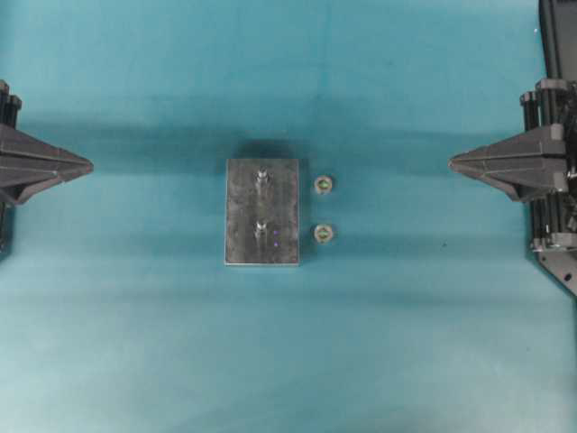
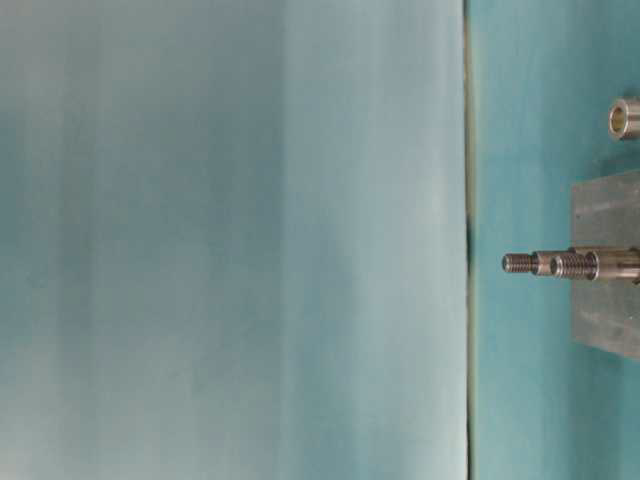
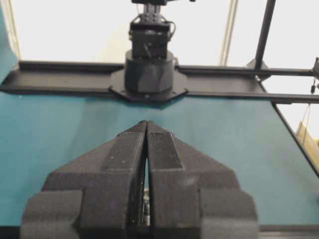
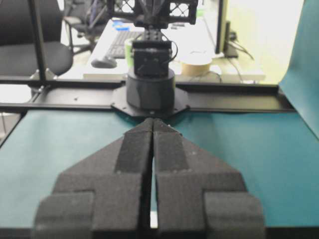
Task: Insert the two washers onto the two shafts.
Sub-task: 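Move the right gripper toward the two silver washers beside the plate, then lower the open right gripper over the upper washer and close on it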
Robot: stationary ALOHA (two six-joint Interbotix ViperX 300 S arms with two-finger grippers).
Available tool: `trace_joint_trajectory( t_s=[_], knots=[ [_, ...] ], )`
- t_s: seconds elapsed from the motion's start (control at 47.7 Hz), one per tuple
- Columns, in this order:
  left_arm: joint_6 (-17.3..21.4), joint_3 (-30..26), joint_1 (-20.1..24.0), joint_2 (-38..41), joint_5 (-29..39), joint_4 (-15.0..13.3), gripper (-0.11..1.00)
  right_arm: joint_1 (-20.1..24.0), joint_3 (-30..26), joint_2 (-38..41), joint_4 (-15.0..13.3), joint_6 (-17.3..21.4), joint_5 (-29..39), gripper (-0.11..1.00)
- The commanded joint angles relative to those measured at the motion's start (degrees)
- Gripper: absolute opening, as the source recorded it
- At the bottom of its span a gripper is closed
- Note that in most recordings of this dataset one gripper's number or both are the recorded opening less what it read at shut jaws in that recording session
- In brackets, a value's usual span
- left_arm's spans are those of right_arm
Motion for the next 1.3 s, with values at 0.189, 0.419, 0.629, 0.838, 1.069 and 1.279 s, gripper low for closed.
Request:
trace_joint_trajectory(
  t_s=[0.189,0.419,0.629,0.838,1.069,1.279],
  knots=[
    [1.8,-6.9,1.2,14.1,5.1,0.7,0.0,-6.9,-7.8,10.3,8.7,2.5,21.5,0.01],
    [1.8,-8.4,1.6,17.7,12.4,0.7,0.0,-9.2,-16.3,22.1,6.1,1.6,31.4,0.01],
    [1.8,-9.1,1.7,17.8,16.7,0.6,0.0,-10.3,-20.5,32.1,5.4,0.9,37.3,0.01],
    [1.6,-9.0,1.7,17.8,17.5,0.7,0.0,-10.5,-24.3,39.6,5.0,-2.5,41.7,0.01],
    [1.6,-9.1,1.7,18.0,20.4,0.7,0.0,-10.5,-28.9,46.6,4.5,-7.1,45.6,0.01],
    [1.6,-10.5,1.7,18.1,25.7,0.7,0.0,-10.5,-31.5,51.2,4.4,-8.3,46.1,0.17]
  ],
)
